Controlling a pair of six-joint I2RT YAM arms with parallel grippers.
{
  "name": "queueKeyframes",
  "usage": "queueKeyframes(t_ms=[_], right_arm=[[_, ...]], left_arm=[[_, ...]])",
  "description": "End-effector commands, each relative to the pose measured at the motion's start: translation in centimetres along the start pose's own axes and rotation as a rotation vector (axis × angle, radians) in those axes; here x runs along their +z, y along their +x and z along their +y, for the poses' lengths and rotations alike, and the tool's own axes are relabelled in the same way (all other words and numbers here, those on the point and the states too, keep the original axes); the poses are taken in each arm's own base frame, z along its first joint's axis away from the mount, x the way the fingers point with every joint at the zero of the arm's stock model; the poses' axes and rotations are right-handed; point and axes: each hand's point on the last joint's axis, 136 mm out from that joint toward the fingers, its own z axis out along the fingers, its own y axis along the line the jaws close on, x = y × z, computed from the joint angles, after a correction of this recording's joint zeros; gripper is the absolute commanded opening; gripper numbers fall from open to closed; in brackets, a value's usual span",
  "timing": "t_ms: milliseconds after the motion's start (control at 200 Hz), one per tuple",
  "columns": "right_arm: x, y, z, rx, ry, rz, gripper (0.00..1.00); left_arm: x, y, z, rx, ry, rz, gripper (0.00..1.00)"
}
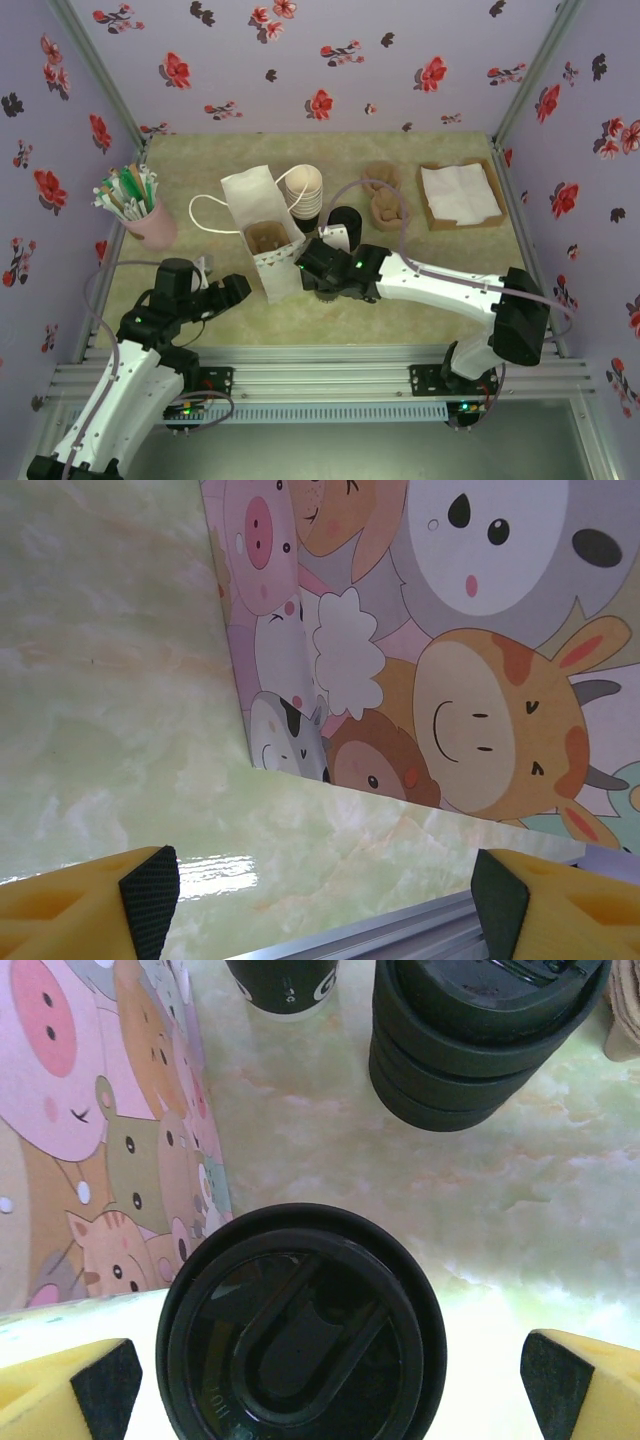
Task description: Pack the takeout coffee
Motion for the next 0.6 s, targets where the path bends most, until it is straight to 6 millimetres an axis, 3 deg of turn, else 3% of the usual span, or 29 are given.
queueKeyframes(t_ms=[0, 325, 590], right_arm=[[-0.2, -0.2, -0.4, -0.002, 0.039, -0.01, 0.99], [0.5, 1.0, 0.4, -0.044, 0.02, 0.035, 0.99], [0.4, 1.5, -0.7, -0.054, 0.064, 0.044, 0.99]], left_arm=[[-0.4, -0.5, -0.5, 0.036, 0.001, -0.018, 0.79], [-0.2, -0.5, -0.5, 0.035, 0.003, -0.017, 0.79], [-0.2, -0.5, -0.5, 0.037, 0.003, -0.016, 0.79]])
